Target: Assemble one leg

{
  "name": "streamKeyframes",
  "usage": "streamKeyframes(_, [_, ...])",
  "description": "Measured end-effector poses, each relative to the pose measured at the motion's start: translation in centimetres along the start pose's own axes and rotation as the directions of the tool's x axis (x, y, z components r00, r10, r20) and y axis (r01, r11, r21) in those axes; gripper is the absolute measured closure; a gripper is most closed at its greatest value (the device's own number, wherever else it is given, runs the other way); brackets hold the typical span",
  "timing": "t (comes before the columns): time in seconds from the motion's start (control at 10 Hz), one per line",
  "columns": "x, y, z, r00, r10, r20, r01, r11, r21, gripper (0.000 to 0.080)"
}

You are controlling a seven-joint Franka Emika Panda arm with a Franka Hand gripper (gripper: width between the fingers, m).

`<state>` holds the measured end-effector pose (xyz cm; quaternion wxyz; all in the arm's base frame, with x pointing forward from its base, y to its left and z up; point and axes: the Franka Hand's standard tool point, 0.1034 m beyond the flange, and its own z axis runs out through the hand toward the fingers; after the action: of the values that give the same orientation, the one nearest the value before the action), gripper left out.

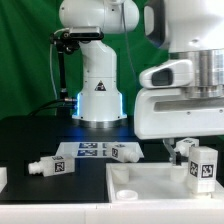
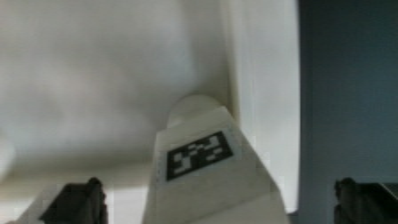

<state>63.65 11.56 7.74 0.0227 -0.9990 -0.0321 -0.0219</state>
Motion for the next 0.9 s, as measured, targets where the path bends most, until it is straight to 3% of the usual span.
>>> streamKeyframes(0.1, [-0.03,-0.10,-0.01,0.999,-0.034,0.003,0.034,0.999,-0.004,0.0151])
streamKeyframes(0.3, [-0.05,-0.01,0.01,1.000,0.029,0.003,-0.029,1.000,-0.002,0.0407])
streamKeyframes(0.4, [-0.05,-0.06,0.01,0.999,0.055,0.003,-0.055,0.999,-0.001,0.0407])
streamKeyframes(0.5, [-0.04,0.05,0.00,0.988,0.153,0.003,-0.153,0.988,-0.001,0.0514])
streamKeyframes(0.7, [-0.05,0.03,0.01,0.962,0.272,0.003,-0.272,0.962,-0.001,0.0514])
streamKeyframes(0.9, [-0.18,-0.07,0.04,0.843,0.538,0.007,-0.538,0.843,-0.011,0.0514])
